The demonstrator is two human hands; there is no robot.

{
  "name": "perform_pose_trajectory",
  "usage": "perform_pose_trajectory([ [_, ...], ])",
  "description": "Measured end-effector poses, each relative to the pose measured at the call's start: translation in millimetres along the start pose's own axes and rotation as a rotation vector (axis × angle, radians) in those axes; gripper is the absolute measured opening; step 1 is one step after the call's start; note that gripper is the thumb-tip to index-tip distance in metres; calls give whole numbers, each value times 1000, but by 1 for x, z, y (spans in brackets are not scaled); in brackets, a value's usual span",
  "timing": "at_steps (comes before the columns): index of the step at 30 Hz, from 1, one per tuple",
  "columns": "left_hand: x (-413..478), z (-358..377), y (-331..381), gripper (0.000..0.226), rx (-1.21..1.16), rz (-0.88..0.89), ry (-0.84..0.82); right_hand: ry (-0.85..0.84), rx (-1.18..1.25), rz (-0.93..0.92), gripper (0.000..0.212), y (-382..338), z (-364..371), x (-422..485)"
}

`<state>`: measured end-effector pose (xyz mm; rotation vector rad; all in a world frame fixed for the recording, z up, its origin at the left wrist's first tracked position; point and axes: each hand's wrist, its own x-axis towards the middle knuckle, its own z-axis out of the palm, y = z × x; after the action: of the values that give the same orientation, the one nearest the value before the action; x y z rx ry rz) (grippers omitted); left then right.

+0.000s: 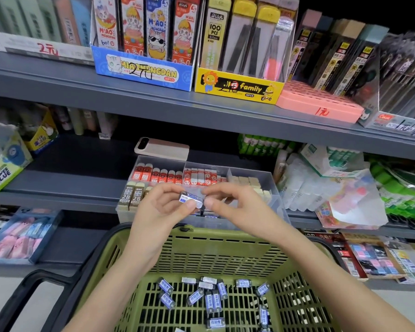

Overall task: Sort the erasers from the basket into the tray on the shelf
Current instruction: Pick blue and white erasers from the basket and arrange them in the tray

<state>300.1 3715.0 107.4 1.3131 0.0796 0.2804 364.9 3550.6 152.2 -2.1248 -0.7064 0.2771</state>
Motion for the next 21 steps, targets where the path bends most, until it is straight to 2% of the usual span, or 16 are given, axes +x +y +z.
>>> perform_pose_trajectory([
  [7,3,31,3,42,18,2,35,145,553,30,25,-1,2,-19],
  [10,7,41,6,34,101,25,-34,218,604,1,15,-1,1,-18],
  [12,10,42,5,28,274,86,-125,256,672,41,12,1,-4,-13],
  [14,13,33,1,30,597,204,-167,248,784,120,13,5,-15,-8],
  [15,13,27,-2,33,784,280,-156,231,782,158,12,7,-22,-6],
  [17,9,13,-7,43,1068,397,-151,181,630,214,10,16,-33,-3],
  [21,3,-1,-17,52,1377,552,-288,127,216,321,17,31,-40,9],
])
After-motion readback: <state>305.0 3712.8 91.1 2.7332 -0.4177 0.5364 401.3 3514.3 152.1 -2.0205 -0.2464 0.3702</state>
